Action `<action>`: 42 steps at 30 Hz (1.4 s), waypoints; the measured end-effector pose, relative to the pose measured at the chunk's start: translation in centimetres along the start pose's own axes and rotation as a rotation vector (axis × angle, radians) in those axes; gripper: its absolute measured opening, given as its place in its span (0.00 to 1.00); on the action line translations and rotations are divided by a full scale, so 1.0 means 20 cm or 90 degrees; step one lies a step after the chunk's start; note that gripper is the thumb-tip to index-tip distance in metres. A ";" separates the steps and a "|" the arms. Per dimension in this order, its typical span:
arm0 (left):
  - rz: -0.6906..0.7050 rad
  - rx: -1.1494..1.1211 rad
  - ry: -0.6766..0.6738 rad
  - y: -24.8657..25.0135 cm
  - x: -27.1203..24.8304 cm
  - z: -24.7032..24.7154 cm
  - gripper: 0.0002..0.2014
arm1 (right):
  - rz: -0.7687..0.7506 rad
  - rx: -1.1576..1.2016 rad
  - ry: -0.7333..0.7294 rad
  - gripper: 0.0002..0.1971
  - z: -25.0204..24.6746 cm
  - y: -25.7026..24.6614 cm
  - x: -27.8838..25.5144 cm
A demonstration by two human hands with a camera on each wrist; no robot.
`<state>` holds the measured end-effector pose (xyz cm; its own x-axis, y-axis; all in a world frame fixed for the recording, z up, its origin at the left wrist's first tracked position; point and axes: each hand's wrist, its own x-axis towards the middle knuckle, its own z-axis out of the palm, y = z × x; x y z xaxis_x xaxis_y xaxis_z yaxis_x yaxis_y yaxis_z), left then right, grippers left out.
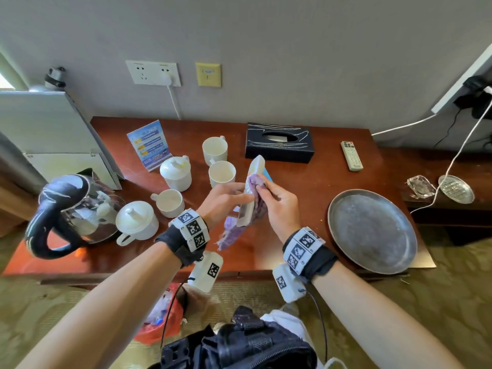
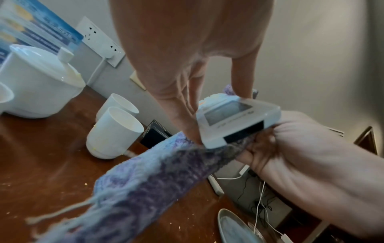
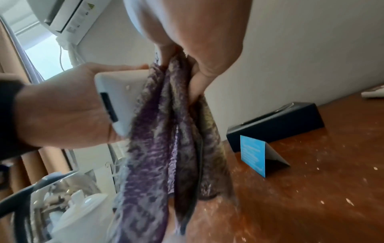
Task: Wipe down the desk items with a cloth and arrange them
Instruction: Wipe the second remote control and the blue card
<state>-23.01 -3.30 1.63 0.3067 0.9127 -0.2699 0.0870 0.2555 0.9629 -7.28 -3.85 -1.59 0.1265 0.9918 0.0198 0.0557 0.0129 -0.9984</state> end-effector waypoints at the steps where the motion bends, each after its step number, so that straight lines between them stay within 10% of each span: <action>1: -0.003 0.003 0.001 -0.01 -0.01 0.00 0.11 | 0.001 -0.003 0.016 0.13 0.01 -0.01 0.03; 42: -0.017 0.077 -0.018 0.06 0.00 0.04 0.16 | -0.029 -0.021 0.002 0.14 -0.11 -0.17 0.14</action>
<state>-22.20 -3.33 2.71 0.3288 0.8964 -0.2972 0.2084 0.2381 0.9486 -5.00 -1.36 1.90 0.1265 0.9898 0.0651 0.0940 0.0534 -0.9941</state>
